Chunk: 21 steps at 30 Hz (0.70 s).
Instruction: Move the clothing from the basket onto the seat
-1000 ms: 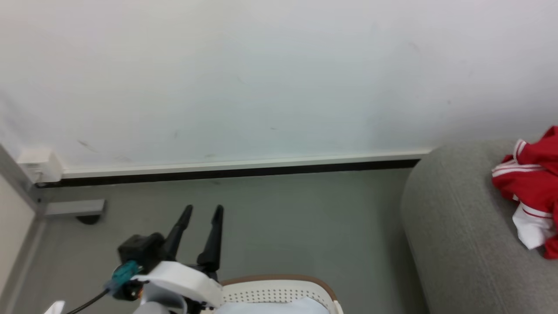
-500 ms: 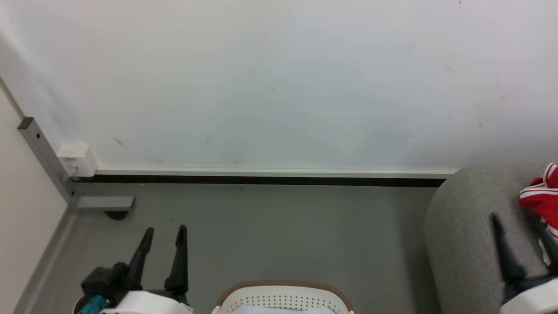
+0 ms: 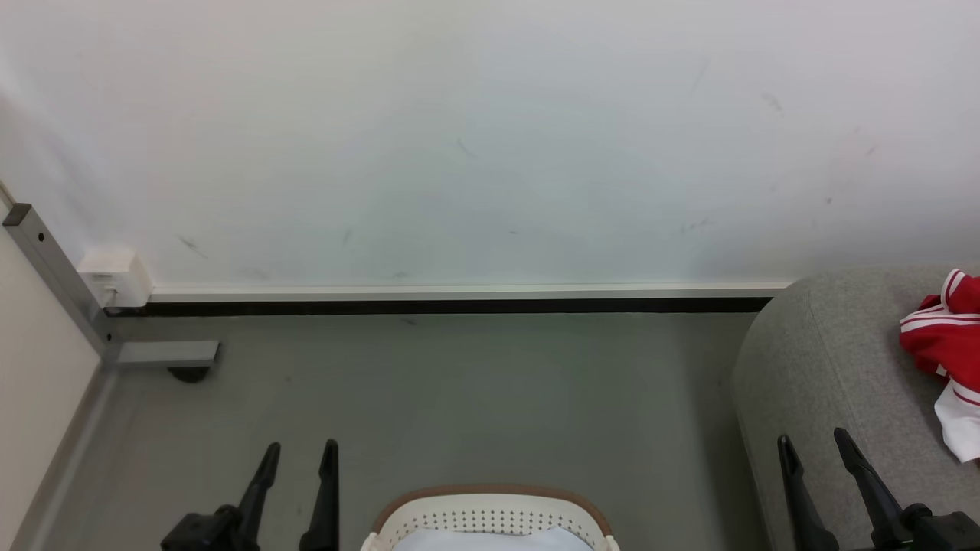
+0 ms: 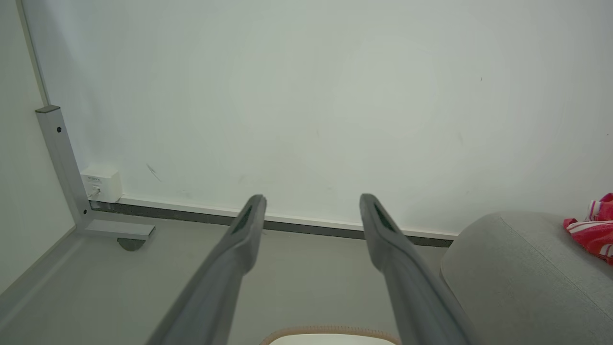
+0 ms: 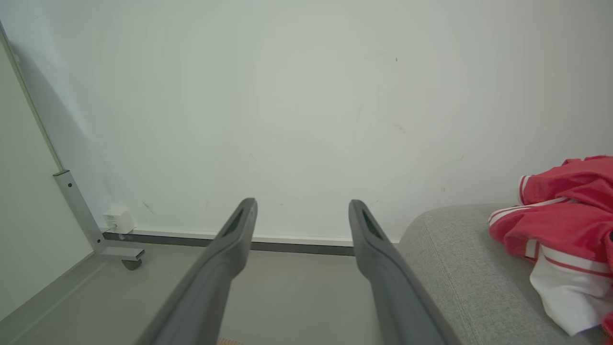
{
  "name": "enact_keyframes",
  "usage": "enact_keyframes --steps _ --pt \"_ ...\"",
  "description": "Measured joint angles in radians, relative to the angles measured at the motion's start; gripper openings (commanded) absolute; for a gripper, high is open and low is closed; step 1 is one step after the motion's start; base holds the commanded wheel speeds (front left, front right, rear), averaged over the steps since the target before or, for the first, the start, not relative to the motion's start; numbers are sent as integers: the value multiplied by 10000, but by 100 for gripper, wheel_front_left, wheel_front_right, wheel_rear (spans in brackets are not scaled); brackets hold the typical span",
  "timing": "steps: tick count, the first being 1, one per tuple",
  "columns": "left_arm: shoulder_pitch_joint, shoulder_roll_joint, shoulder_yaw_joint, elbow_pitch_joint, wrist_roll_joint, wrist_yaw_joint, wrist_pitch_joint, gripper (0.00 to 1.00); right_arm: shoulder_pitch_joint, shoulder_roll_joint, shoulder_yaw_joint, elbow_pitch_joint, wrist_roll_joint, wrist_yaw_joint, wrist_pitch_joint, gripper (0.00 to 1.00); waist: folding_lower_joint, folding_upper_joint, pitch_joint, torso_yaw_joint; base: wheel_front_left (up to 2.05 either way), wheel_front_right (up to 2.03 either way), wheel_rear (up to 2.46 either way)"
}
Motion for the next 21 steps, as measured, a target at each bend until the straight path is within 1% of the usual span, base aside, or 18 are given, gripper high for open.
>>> enact_keyframes --steps 7,11,19,20,21 --pt "-36 -171 301 128 322 -261 2 100 -9 109 -73 21 -82 0 0 100 0 0 13 33 0 0 0" --pt "-69 -196 382 201 378 -334 0 100 -21 117 -151 19 -82 0 0 100 0 0 -5 56 0 0 0" --pt "-127 -203 328 336 366 -341 0 100 -31 115 -146 161 -82 0 -2 100 0 0 -24 101 0 0 0" --pt "-135 -205 303 353 360 -343 0 0 -30 111 -123 199 -81 0 -2 0 -1 0 -22 108 0 0 0" --pt "-146 -207 282 391 349 -355 2 0 -27 113 -84 249 -81 0 -2 0 -1 0 -20 117 0 0 0"
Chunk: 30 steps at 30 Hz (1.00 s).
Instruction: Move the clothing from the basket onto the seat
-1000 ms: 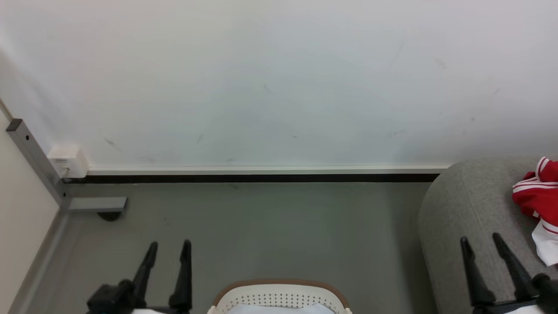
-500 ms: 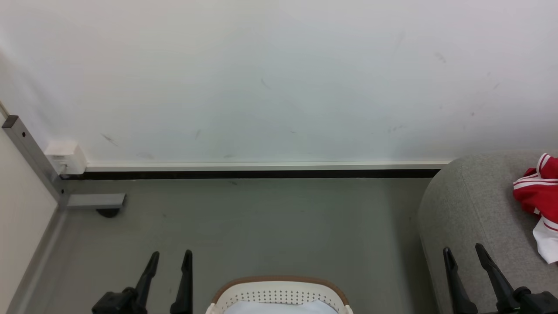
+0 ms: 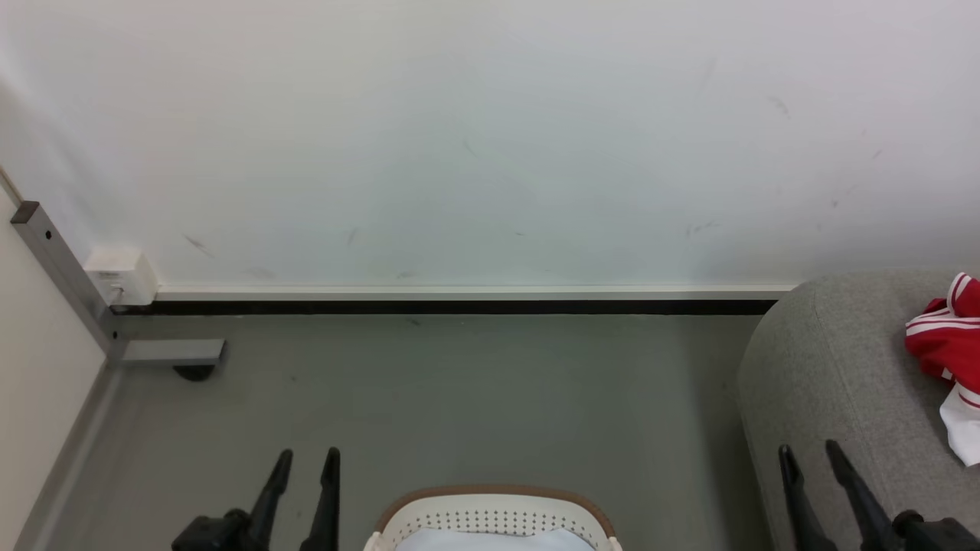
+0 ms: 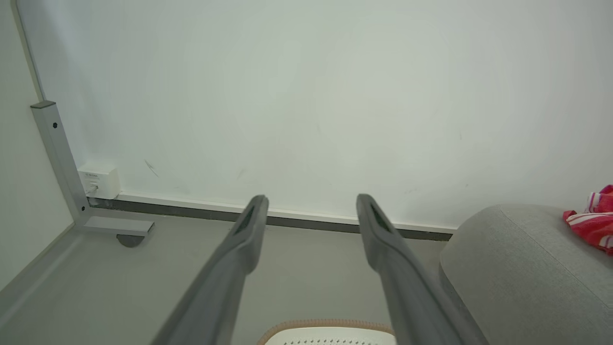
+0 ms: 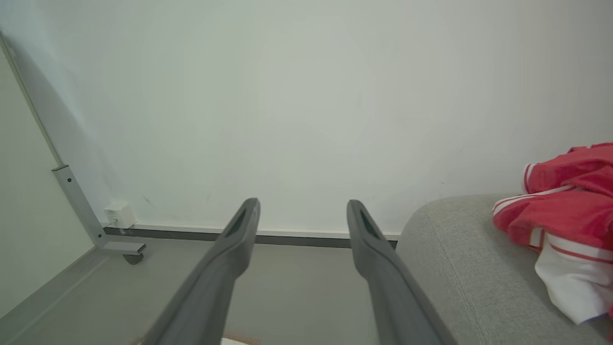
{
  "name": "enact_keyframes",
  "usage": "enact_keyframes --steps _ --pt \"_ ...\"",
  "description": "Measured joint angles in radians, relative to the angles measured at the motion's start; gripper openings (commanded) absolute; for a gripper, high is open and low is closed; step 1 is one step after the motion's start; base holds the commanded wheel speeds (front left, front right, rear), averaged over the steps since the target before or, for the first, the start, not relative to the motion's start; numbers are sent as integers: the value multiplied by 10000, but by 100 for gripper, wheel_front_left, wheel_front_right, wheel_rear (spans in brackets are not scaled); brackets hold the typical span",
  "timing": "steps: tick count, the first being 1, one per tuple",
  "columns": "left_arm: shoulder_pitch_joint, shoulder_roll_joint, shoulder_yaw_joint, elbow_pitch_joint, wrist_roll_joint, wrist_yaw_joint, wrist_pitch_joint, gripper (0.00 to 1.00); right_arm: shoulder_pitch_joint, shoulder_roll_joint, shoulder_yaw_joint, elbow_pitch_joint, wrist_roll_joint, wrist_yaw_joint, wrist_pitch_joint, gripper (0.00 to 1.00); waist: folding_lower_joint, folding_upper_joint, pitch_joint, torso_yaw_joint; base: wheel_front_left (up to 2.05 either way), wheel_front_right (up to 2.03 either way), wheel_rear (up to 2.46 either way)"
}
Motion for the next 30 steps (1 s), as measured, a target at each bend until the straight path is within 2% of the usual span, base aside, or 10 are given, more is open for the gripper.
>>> enact_keyframes --steps 6,30 --pt "250 -50 -33 441 -148 2 119 0 210 176 84 383 228 2 117 0 0 0 8 4 0 0 0" --pt "-5 -52 510 414 -4332 -90 1212 0 -28 374 -546 407 4019 0 1172 0 0 0 99 18 0 0 0"
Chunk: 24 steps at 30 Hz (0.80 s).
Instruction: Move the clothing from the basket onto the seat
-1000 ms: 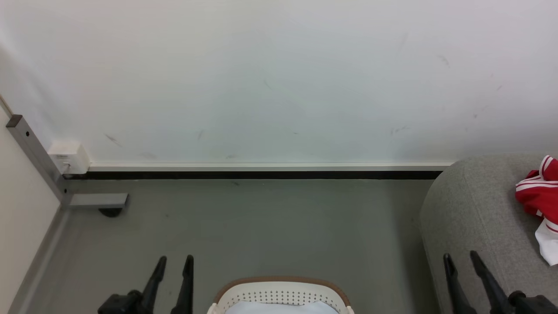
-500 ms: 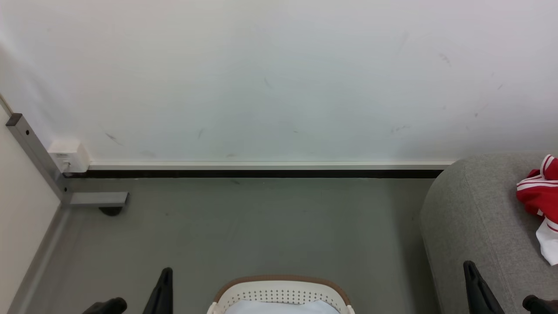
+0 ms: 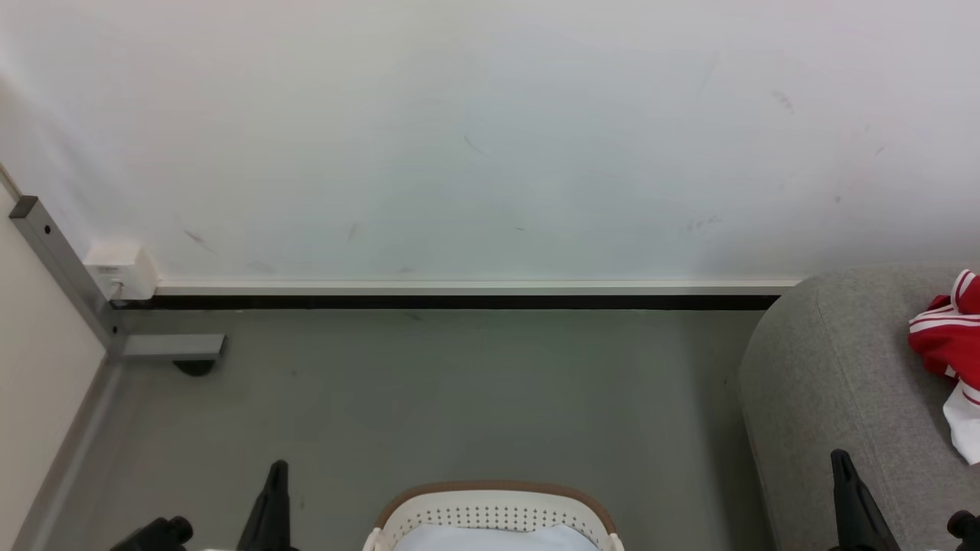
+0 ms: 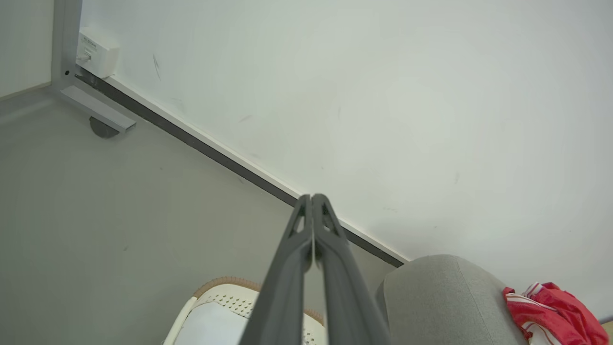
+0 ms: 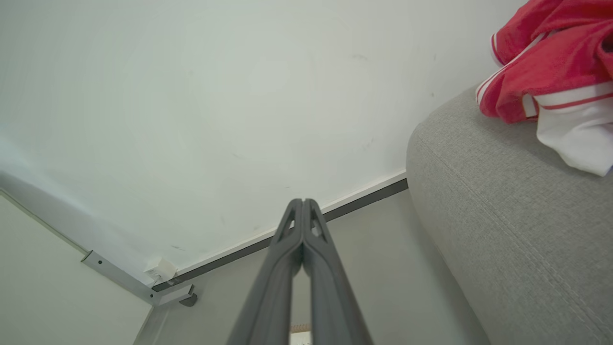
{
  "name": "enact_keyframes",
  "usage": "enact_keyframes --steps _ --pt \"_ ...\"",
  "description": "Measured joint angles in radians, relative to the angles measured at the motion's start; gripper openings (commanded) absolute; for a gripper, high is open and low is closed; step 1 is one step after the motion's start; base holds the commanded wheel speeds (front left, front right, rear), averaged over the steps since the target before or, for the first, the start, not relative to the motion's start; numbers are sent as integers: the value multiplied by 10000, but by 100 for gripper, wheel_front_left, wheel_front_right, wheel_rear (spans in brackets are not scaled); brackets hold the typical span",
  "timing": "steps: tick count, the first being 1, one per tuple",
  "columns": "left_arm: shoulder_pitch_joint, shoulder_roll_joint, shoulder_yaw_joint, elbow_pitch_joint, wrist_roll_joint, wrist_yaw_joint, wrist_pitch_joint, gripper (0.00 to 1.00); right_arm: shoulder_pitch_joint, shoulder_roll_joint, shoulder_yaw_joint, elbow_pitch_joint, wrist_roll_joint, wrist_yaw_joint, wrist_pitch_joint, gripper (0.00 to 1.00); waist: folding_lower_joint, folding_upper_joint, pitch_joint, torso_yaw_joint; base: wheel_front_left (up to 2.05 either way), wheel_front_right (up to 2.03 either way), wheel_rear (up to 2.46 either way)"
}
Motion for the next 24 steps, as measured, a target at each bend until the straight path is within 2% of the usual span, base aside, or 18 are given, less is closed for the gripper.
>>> enact_keyframes --steps 24 --pt "-297 0 401 -54 -3173 -86 817 0 -399 109 -523 2 2874 0 834 0 0 0 90 15 0 0 0"
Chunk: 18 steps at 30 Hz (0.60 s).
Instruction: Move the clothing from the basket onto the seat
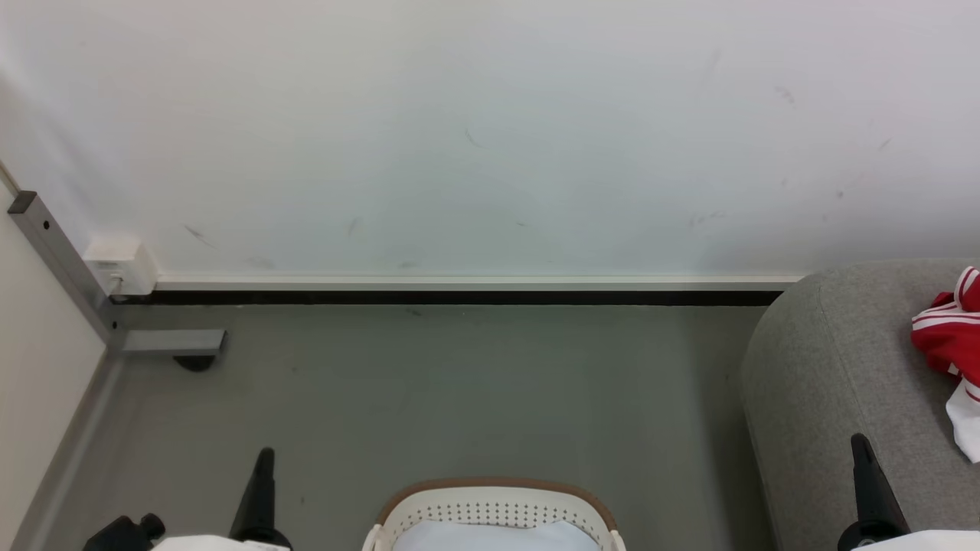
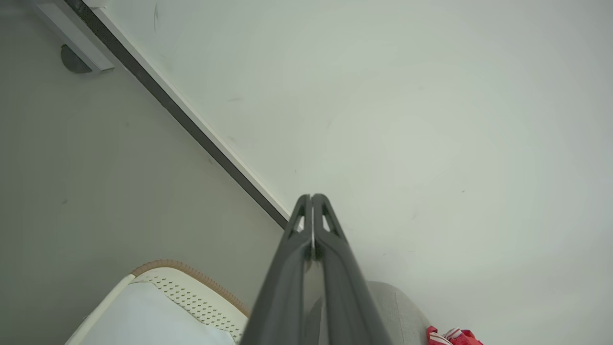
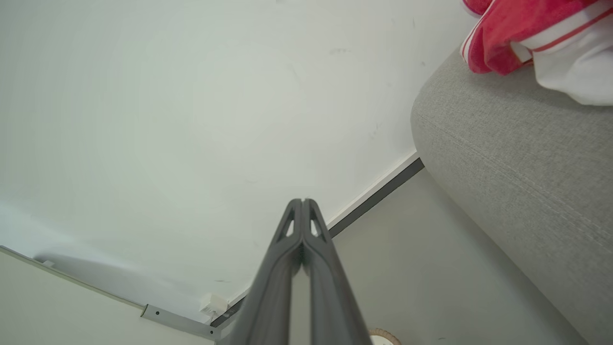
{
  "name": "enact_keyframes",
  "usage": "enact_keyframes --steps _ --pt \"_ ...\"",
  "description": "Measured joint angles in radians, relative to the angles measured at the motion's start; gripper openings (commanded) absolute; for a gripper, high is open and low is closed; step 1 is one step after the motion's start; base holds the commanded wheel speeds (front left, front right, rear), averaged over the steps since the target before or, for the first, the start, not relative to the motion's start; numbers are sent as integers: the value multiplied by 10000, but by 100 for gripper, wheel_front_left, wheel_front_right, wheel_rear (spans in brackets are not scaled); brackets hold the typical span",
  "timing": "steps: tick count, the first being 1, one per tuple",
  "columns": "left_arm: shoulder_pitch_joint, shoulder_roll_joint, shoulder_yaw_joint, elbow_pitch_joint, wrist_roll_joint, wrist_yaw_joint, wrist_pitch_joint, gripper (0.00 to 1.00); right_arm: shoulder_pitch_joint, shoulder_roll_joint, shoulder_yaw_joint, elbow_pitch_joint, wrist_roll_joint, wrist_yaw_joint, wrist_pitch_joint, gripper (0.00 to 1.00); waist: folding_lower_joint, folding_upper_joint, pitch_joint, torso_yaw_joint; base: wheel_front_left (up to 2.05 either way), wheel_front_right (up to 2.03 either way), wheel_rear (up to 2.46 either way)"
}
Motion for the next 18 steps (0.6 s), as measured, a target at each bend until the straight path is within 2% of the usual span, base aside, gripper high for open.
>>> enact_keyframes --steps 18 --pt "-193 2 274 -35 -1910 -75 525 0 -200 100 -313 0 1785 0 479 0 0 0 67 11 0 0 0"
